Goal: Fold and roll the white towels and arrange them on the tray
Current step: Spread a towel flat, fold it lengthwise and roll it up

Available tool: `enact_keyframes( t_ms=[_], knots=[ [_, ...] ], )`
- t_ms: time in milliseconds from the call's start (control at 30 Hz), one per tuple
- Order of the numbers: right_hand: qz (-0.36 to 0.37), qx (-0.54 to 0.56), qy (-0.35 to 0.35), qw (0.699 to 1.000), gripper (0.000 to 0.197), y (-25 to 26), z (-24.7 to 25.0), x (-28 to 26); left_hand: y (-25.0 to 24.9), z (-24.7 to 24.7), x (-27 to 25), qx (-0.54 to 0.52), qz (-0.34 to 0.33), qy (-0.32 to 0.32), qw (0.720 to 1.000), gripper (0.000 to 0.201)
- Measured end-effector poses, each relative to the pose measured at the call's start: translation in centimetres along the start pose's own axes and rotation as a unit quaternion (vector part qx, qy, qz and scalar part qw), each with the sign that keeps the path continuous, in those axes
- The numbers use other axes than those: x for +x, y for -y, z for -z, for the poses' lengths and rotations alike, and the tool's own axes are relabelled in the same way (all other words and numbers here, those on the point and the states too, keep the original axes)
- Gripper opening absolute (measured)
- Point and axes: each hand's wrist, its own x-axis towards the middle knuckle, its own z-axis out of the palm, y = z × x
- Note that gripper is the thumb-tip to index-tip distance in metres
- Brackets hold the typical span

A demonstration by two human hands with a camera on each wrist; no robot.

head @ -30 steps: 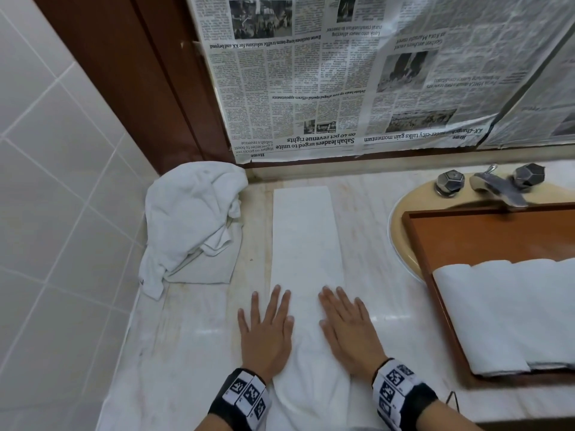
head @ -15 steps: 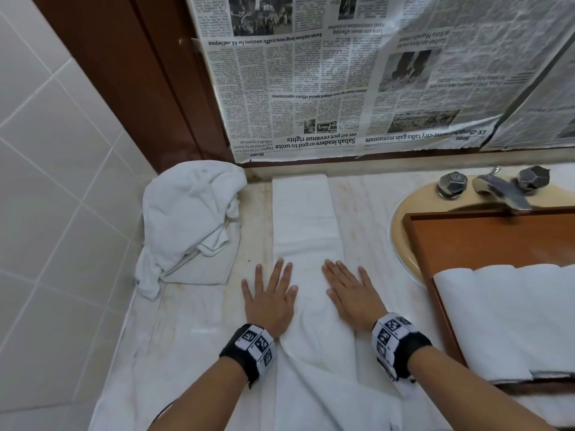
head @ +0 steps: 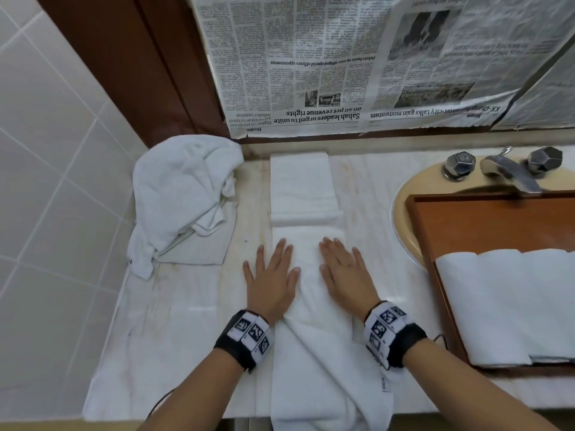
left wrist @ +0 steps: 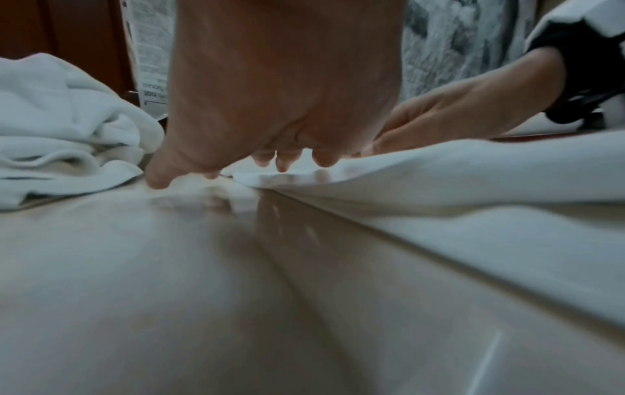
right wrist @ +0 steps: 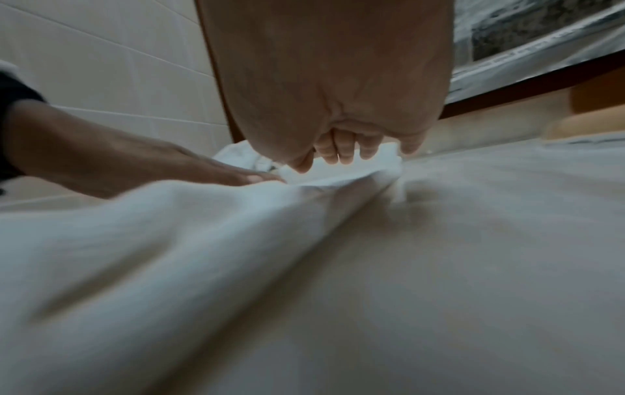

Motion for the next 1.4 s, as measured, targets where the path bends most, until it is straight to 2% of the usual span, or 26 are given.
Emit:
enact_keyframes(
  t_ms=[100,300,400,467,567,633,700,800,867,933,967,1100,1200,1267,1400],
  knots=[
    [0.021,-0.007,0.032,0.999,0.067,2.2,-1.6,-2.1,-0.7,-1.5,-2.1,0.019,-0.013,0.010,1.000,0.075],
    [0.009,-0.065,0.066,0.996,0.057,1.4,-2.5,-3.0,0.5,-1.8,-2.6,0.052,-0.002,0.028,0.998,0.062],
    [-0.018,-0.060,0.083,0.995,0.069,-0.3,-1.6,-3.1,2.0,-1.3,-2.5,0.076,0.003,0.017,0.997,0.061],
    [-0.009,-0.068,0.078,0.995,0.081,-1.6,-1.2,-2.7,2.7,-1.1,-2.6,0.073,0.011,0.021,0.997,0.061],
    [-0.043,-0.062,0.094,0.993,0.082,-1.9,-0.4,-2.3,3.2,-0.4,-3.0,0.035,0.039,0.017,0.998,0.057],
    [-0.055,-0.059,0.070,0.994,0.082,-0.5,-0.3,-2.6,2.4,0.0,-3.2,-0.007,0.055,0.005,0.998,0.055],
    [-0.025,-0.040,0.053,0.997,0.078,1.5,-0.6,-3.0,0.9,-0.1,-3.3,-0.024,0.035,-0.011,0.999,0.054],
    [0.018,-0.034,0.092,0.995,0.070,3.3,-2.0,-3.6,-1.0,-1.2,-3.5,-0.001,-0.016,0.014,1.000,0.061],
    [0.012,-0.046,0.078,0.996,0.064,3.0,-2.4,-4.0,-0.9,-1.7,-3.5,0.024,-0.015,0.029,0.999,0.065],
    [-0.001,-0.056,0.065,0.996,0.067,1.4,-2.3,-4.1,0.1,-1.7,-3.5,0.042,-0.004,0.025,0.999,0.056],
    [-0.016,-0.053,0.079,0.995,0.071,0.5,-2.1,-4.2,0.8,-1.5,-3.5,0.044,0.004,0.025,0.999,0.054],
    [-0.064,-0.058,0.068,0.994,0.078,-0.7,-1.0,-4.0,1.9,-1.0,-4.2,0.042,0.023,0.015,0.999,0.072],
    [-0.022,-0.062,0.027,0.997,0.062,1.1,-1.4,-4.6,0.5,-1.0,-4.8,0.016,-0.017,0.010,1.000,0.070],
    [0.022,-0.064,0.048,0.997,0.057,2.2,-2.4,-4.9,-0.5,-1.4,-4.9,0.028,-0.041,0.018,0.999,0.067],
    [0.010,-0.065,0.085,0.994,0.063,1.9,-2.5,-4.5,-0.9,-1.9,-3.9,0.051,-0.018,0.021,0.998,0.066]
  ],
)
